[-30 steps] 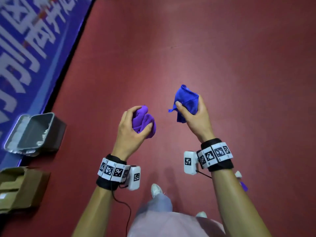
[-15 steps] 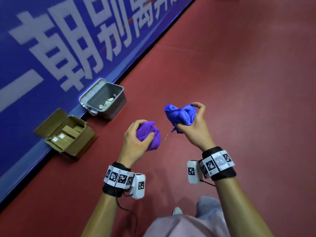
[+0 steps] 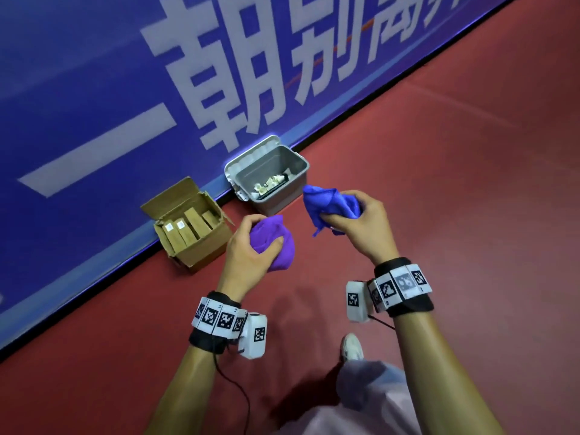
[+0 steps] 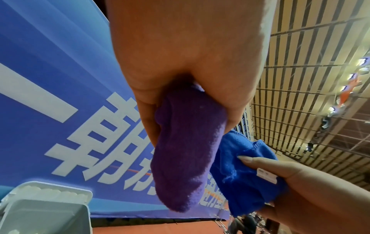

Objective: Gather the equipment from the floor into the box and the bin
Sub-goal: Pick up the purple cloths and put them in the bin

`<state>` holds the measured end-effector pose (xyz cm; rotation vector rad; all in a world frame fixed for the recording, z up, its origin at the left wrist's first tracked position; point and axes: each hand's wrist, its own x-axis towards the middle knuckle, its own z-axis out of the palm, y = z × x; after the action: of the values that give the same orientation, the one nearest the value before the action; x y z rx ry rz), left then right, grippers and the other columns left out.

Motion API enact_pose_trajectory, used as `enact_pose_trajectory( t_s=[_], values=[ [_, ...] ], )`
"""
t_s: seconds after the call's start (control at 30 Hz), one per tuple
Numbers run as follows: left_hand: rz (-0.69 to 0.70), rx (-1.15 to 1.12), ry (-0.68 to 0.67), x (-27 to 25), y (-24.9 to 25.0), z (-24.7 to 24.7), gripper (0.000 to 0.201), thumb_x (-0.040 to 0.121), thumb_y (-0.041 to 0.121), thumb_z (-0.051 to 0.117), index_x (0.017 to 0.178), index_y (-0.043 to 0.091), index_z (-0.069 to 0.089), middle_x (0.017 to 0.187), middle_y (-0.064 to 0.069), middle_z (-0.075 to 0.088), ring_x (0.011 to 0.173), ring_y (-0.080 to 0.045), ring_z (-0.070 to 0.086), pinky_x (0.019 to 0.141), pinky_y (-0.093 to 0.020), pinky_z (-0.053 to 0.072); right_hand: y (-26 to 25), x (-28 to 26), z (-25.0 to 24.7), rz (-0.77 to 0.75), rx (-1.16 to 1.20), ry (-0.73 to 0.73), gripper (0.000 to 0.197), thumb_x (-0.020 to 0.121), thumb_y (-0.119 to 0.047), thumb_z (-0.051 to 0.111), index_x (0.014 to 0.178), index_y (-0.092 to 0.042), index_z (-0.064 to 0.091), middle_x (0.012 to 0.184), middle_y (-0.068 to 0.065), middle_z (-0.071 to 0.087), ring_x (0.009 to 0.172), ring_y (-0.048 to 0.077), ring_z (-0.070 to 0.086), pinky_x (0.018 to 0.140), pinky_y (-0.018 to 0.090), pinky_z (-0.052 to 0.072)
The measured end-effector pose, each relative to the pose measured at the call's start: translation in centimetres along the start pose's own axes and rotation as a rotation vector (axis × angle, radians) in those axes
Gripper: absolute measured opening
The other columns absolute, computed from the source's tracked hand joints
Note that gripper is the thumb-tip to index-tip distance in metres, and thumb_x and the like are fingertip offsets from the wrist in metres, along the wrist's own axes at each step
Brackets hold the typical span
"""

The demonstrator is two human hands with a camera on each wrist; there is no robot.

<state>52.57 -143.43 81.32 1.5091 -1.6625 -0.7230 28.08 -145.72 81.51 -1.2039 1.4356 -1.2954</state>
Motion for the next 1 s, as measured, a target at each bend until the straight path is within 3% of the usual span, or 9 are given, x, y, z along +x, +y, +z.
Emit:
enact_pose_trajectory(
  t_s=[0.07, 0.13, 0.2, 0.27, 0.47, 0.6, 0.8, 0.93, 1.0],
  values=[
    [0.0, 0.047, 0.029, 4.3, -0.1, -0.2, 0.037, 0.084, 0.022, 0.082, 0.117, 0.022, 0.064, 0.111, 0.009, 0.067, 0.103, 0.0, 0.061, 0.093, -0.017, 0.044, -1.1, 5.9, 0.6, -0.041, 0.011, -0.038, 0.029, 0.073, -0.012, 0.086, 0.098, -0.017, 0.071, 0.085, 0.011, 0.073, 0.067, 0.018, 0.064, 0.063, 0.058, 0.06],
    [0.008, 0.084, 0.06, 8.0, -0.3, -0.8, 0.036, 0.083, 0.032, 0.079, 0.116, 0.026, 0.067, 0.112, 0.008, 0.067, 0.106, -0.008, 0.063, 0.096, -0.023, 0.047, -2.0, 11.0, 1.6, -0.079, 0.038, -0.06, 0.027, 0.078, -0.017, 0.085, 0.1, -0.019, 0.07, 0.084, 0.002, 0.073, 0.072, 0.013, 0.063, 0.069, 0.047, 0.061],
    [-0.015, 0.091, 0.08, 11.0, -0.5, -1.5, 0.036, 0.083, 0.036, 0.077, 0.117, 0.028, 0.068, 0.112, 0.008, 0.068, 0.107, -0.009, 0.064, 0.096, -0.024, 0.048, -2.3, 14.9, 3.0, -0.109, 0.035, -0.071, 0.025, 0.082, -0.025, 0.085, 0.101, -0.019, 0.07, 0.085, -0.007, 0.072, 0.073, 0.006, 0.061, 0.072, 0.031, 0.053],
    [-0.048, 0.092, 0.103, 13.7, -1.2, -2.2, 0.035, 0.085, 0.031, 0.08, 0.118, 0.028, 0.067, 0.113, 0.01, 0.069, 0.106, -0.008, 0.064, 0.096, -0.023, 0.049, -2.1, 18.3, 4.8, -0.103, 0.037, -0.102, 0.025, 0.083, -0.028, 0.084, 0.102, -0.02, 0.07, 0.086, -0.009, 0.072, 0.074, 0.004, 0.061, 0.073, 0.025, 0.049],
    [-0.183, 0.044, 0.211, 21.9, -6.0, -3.9, 0.041, 0.086, 0.024, 0.083, 0.121, 0.024, 0.063, 0.112, 0.018, 0.069, 0.107, 0.003, 0.062, 0.096, -0.012, 0.045, -0.5, 27.8, 11.8, -0.081, 0.05, -0.198, 0.029, 0.087, -0.023, 0.08, 0.113, -0.018, 0.067, 0.098, -0.005, 0.073, 0.083, 0.005, 0.065, 0.08, 0.027, 0.052],
    [-0.196, 0.044, 0.206, 29.3, -10.6, -5.1, 0.032, 0.087, 0.028, 0.082, 0.114, 0.029, 0.065, 0.107, 0.024, 0.069, 0.101, 0.006, 0.063, 0.091, -0.008, 0.044, 0.0, 35.5, 17.1, -0.086, 0.029, -0.25, 0.024, 0.089, -0.018, 0.079, 0.109, -0.018, 0.067, 0.093, -0.009, 0.071, 0.08, 0.004, 0.064, 0.078, 0.023, 0.051],
    [-0.218, 0.019, 0.172, 43.6, -16.8, -8.4, 0.028, 0.092, 0.032, 0.077, 0.116, 0.031, 0.064, 0.104, 0.016, 0.072, 0.095, 0.0, 0.066, 0.084, -0.016, 0.049, -0.8, 48.4, 24.2, -0.066, -0.044, -0.242, 0.024, 0.086, -0.016, 0.079, 0.105, -0.021, 0.065, 0.093, 0.004, 0.071, 0.076, 0.012, 0.062, 0.075, 0.036, 0.053],
    [-0.195, 0.044, 0.061, 53.2, -18.9, -9.9, 0.024, 0.097, 0.037, 0.07, 0.118, 0.037, 0.059, 0.103, 0.018, 0.07, 0.094, 0.005, 0.064, 0.08, -0.016, 0.05, -1.4, 55.3, 26.7, -0.041, -0.046, -0.172, 0.026, 0.086, -0.013, 0.079, 0.107, -0.019, 0.065, 0.087, -0.003, 0.071, 0.071, 0.01, 0.062, 0.07, 0.035, 0.055],
    [-0.194, 0.061, 0.009, 57.3, -20.0, -10.3, 0.023, 0.099, 0.042, 0.065, 0.121, 0.041, 0.056, 0.106, 0.017, 0.071, 0.098, -0.001, 0.066, 0.083, -0.023, 0.052, -1.2, 58.2, 27.3, -0.038, -0.055, -0.123, 0.023, 0.088, -0.018, 0.08, 0.105, -0.021, 0.066, 0.089, -0.005, 0.072, 0.075, 0.008, 0.062, 0.074, 0.036, 0.055]
  ],
)
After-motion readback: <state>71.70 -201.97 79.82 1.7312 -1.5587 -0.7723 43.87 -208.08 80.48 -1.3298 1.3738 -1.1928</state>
